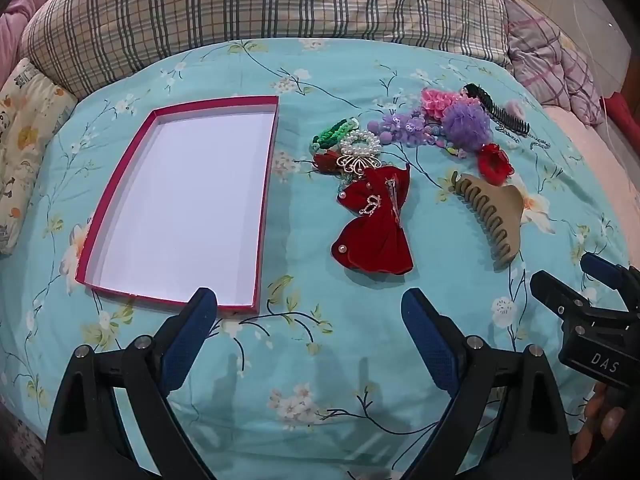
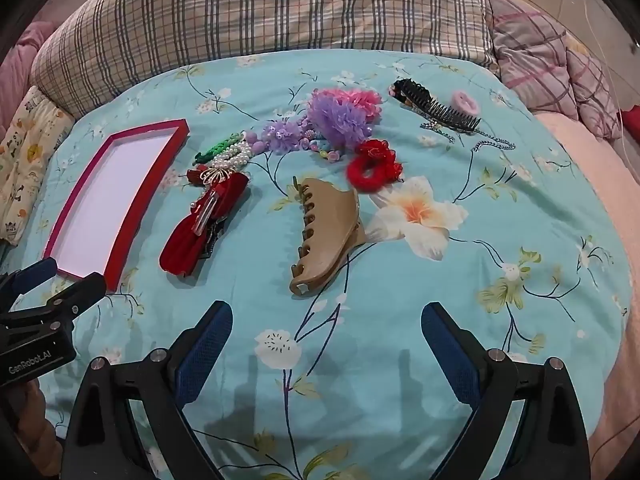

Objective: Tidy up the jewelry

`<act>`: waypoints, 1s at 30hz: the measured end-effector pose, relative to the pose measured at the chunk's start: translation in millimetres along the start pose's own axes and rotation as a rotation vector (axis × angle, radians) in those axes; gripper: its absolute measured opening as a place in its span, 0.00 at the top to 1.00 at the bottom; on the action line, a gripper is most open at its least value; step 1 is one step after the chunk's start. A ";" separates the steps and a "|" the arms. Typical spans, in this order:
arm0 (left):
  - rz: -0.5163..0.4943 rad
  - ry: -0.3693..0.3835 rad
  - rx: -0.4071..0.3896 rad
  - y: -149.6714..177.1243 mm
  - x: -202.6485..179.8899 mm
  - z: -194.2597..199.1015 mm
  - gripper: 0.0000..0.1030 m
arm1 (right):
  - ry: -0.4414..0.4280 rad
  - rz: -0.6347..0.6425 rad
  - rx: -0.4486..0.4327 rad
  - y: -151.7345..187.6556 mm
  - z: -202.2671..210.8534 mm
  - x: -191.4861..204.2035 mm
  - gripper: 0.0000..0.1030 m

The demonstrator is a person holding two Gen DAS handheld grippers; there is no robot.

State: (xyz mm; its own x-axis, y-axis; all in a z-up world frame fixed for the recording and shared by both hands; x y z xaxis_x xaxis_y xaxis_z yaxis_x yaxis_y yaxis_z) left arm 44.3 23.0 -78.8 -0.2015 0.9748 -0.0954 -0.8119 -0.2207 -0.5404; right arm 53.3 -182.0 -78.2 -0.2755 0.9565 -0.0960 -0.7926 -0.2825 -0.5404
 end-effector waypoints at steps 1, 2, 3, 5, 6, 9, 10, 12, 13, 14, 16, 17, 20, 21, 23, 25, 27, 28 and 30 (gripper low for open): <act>-0.002 0.000 -0.001 -0.1 -0.3 0.0 0.08 | 0.001 0.002 0.001 -0.1 0.0 0.4 0.06; -0.002 -0.001 -0.003 -0.2 -0.7 0.5 0.08 | -0.001 0.002 0.001 -0.3 0.1 0.7 0.06; -0.004 -0.003 -0.005 -0.2 -0.9 1.0 0.08 | -0.004 0.000 0.001 -0.5 0.3 1.0 0.06; -0.003 -0.003 -0.005 -0.4 -1.2 1.1 0.08 | -0.003 0.000 -0.002 -1.3 1.0 1.1 0.06; -0.002 -0.002 -0.006 -0.4 -1.4 1.3 0.08 | -0.002 0.001 -0.003 -1.6 1.1 1.1 0.06; -0.004 -0.001 -0.006 -1.0 -2.2 1.6 0.08 | -0.004 -0.001 -0.005 0.5 2.6 3.3 0.06; -0.003 0.000 -0.005 -1.0 -2.5 1.7 0.08 | 0.000 -0.003 -0.007 0.6 2.0 2.9 0.06; -0.004 -0.001 -0.004 -1.3 -2.3 1.6 0.08 | -0.001 0.001 -0.007 0.6 2.1 0.9 0.06; -0.004 0.000 -0.003 -1.3 -2.0 1.4 0.08 | -0.003 0.000 -0.006 0.7 1.8 1.2 0.06; -0.003 0.001 -0.001 -1.5 -1.8 1.2 0.08 | -0.004 -0.001 -0.006 0.8 1.5 1.6 0.06; -0.004 0.002 0.001 -1.7 -1.6 0.4 0.08 | -0.005 -0.004 -0.005 -0.2 2.2 2.5 0.06; -0.004 0.002 0.001 -2.1 -1.5 0.2 0.08 | -0.003 -0.003 -0.005 -0.5 2.2 2.4 0.06; -0.006 0.003 0.002 -2.7 -1.7 -0.2 0.08 | 0.002 -0.002 -0.004 0.1 2.1 1.8 0.06; -0.006 0.003 0.002 -2.9 -1.7 -0.4 0.08 | 0.002 -0.002 -0.004 -0.1 1.9 1.5 0.06; -0.008 0.004 0.005 -3.5 -2.0 -1.7 0.08 | -0.001 -0.004 0.000 -0.1 1.7 1.8 0.06; -0.008 0.005 0.008 -4.4 -2.2 -3.0 0.08 | -0.002 -0.005 0.001 0.5 1.2 1.6 0.06; -0.008 0.005 0.009 -5.0 -2.2 -4.1 0.08 | -0.007 -0.010 -0.001 0.3 0.7 1.1 0.06; -0.008 0.005 0.010 -5.3 -2.1 -4.7 0.08 | -0.010 -0.012 -0.001 0.0 0.5 0.9 0.06; -0.007 0.007 0.014 -6.1 -2.0 -6.6 0.08 | -0.014 -0.018 -0.008 -0.3 0.0 0.2 0.06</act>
State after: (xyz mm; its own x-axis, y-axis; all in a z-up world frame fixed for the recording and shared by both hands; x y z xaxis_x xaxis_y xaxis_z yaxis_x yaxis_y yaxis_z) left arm 53.3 22.6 -80.7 -0.1917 0.9766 -0.0977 -0.8207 -0.2141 -0.5297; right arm 53.5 -181.7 -78.0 -0.2686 0.9604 -0.0745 -0.7932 -0.2644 -0.5485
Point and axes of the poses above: each gripper's, at about its wrist camera, not at the fingertips, and z roughly against the way its jaws point, x to its left, y to its underside, the point moved 8 cm from there along -z, roughly the way its jaws point, and after that the axes turned 12 degrees about z, right-handed, at the moved point
